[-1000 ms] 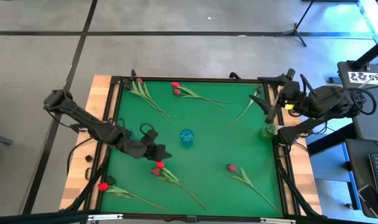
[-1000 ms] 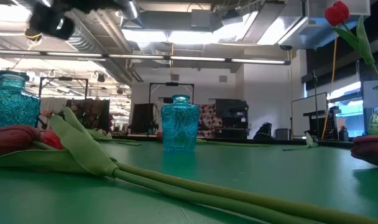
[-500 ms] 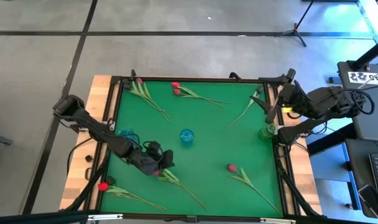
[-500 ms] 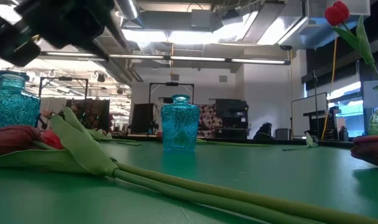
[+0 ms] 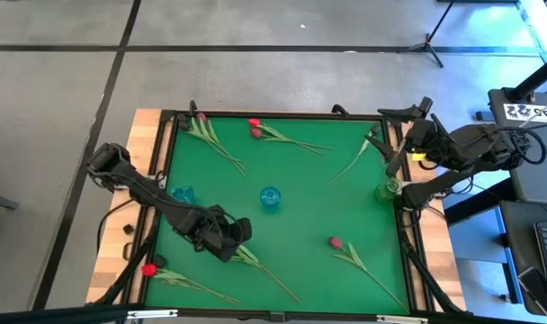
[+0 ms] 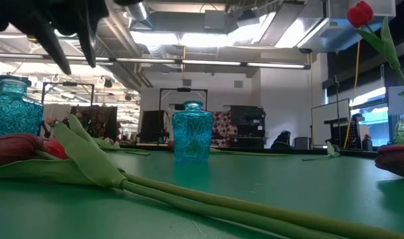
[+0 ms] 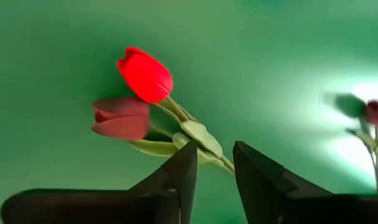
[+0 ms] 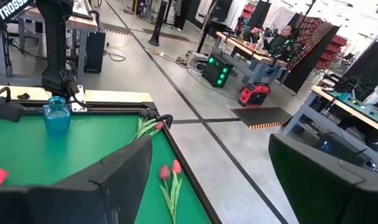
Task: Sort flowers into vase by color
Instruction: Put the pink flower into the green flower vase
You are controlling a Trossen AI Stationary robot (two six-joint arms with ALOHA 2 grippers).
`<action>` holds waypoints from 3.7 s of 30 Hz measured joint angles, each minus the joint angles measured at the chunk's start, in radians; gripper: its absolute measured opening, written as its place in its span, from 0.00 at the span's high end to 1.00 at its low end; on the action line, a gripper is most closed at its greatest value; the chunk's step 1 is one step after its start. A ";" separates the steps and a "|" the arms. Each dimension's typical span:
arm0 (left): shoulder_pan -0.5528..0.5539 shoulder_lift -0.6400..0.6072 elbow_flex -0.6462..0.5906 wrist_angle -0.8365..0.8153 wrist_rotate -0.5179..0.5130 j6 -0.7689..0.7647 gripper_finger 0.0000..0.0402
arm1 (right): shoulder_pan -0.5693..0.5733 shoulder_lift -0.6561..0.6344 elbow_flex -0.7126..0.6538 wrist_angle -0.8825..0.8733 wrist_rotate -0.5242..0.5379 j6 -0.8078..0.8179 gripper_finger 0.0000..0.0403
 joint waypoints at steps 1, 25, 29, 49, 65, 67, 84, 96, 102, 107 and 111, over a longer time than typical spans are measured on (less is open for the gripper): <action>0.000 0.000 -0.011 -0.001 0.000 -0.031 0.72 | 0.000 0.001 0.000 -0.004 0.000 0.000 0.20; 0.098 0.193 -0.055 0.094 0.008 0.013 0.58 | 0.001 0.002 0.000 -0.046 -0.011 0.034 0.20; 0.151 0.194 -0.055 0.205 -0.085 0.105 0.58 | 0.001 0.002 0.000 -0.049 -0.011 0.035 0.20; 0.076 0.151 -0.026 0.355 -0.119 0.244 0.59 | 0.000 0.002 0.000 -0.172 -0.008 0.132 0.20; 0.079 0.148 0.055 -0.099 0.121 0.044 0.64 | 0.000 -0.011 0.000 -0.166 0.018 0.136 0.20; 0.091 0.155 0.035 -0.097 0.118 0.036 0.62 | 0.000 -0.011 0.000 -0.166 0.018 0.138 0.20; 0.107 0.236 0.003 -0.005 0.152 0.079 0.54 | 0.000 -0.009 0.000 -0.191 -0.008 0.190 0.20; 0.175 0.243 0.003 0.057 0.039 0.158 0.57 | 0.000 -0.009 0.000 -0.190 -0.010 0.198 0.20; 0.230 0.241 0.003 0.126 -0.053 0.194 0.67 | 0.000 -0.008 0.000 -0.190 -0.045 0.218 0.20; 0.281 0.240 0.003 0.308 -0.135 0.296 0.71 | 0.002 -0.008 0.000 -0.190 -0.081 0.218 0.20; 0.302 0.239 0.003 0.443 -0.195 0.396 0.72 | 0.002 -0.002 0.000 -0.188 -0.133 0.218 0.20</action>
